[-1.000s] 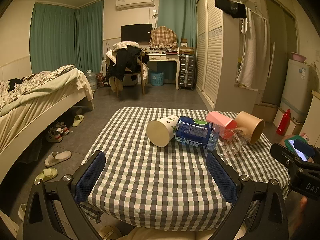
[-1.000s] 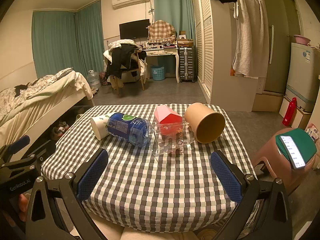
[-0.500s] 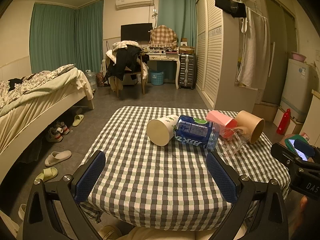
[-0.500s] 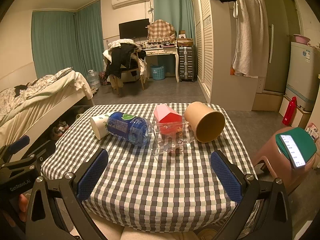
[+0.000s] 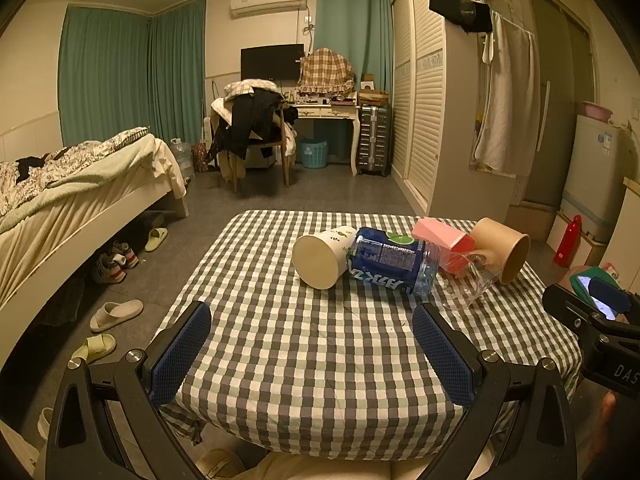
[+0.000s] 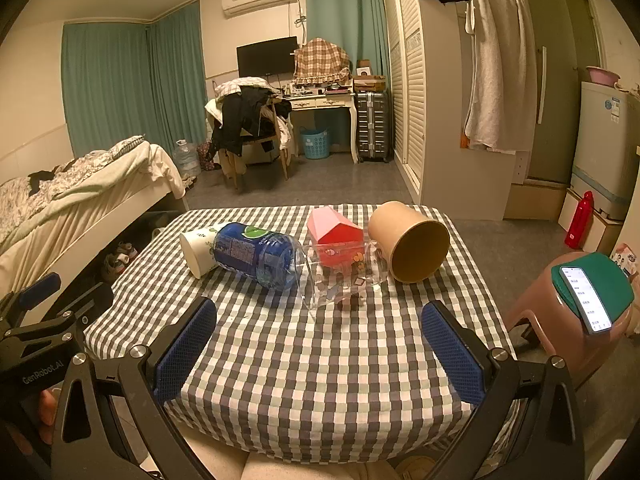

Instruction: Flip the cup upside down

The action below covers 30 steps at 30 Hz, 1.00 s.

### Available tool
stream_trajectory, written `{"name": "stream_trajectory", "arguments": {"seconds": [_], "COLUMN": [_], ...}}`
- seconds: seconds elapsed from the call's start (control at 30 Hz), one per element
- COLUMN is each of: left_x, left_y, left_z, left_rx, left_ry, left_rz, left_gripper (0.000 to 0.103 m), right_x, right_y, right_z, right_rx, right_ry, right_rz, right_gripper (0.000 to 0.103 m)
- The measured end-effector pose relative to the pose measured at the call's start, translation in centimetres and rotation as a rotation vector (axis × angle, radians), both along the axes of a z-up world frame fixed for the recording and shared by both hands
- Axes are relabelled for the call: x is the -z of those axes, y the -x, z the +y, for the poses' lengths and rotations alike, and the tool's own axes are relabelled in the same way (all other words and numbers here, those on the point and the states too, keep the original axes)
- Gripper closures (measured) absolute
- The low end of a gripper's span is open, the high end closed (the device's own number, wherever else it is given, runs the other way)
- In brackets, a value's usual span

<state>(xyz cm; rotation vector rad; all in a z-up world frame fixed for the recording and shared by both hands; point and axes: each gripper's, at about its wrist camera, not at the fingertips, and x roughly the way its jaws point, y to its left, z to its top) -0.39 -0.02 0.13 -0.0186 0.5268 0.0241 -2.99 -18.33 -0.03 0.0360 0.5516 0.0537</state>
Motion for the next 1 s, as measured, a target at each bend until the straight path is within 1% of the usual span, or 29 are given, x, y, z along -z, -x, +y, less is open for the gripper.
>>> {"name": "stream_trajectory", "arguments": {"seconds": [0.37,0.43,0.57,0.73,0.83,0.93,1.0], "left_x": [0.0,0.5,0.8,0.4,0.3,0.3,0.5], "left_y": [0.2,0.0,-0.8,-3.7,-6.1,-8.5,-10.2], "left_z": [-0.1,0.5,1.2,2.5,3.3,3.8,4.2], "left_rx": [0.002,0.001,0.002,-0.012,-0.027,-0.044,-0.051], "left_ry": [0.0,0.003,0.004,0.009,0.015,0.003,-0.003], "left_rz": [0.008,0.013,0.033,0.059,0.075,0.084,0.093], "left_gripper": [0.0,0.0,0.0,0.0,0.0,0.0,0.0], "right_x": [0.3,0.3,0.0,-1.0,-1.8,-2.0,-1.8], "right_y": [0.1,0.0,-0.9,-3.6,-5.9,-9.1,-11.7], "right_z": [0.1,0.1,0.1,-0.3,-0.7,-1.0,-1.1], "right_rx": [0.001,0.0,-0.002,-0.011,-0.001,0.002,-0.007], "right_ry": [-0.002,0.001,-0.005,-0.022,-0.01,-0.011,-0.017], "right_rz": [0.002,0.006,0.019,0.047,0.059,0.09,0.126], "right_gripper": [0.0,0.0,0.0,0.0,0.0,0.0,0.0]}}
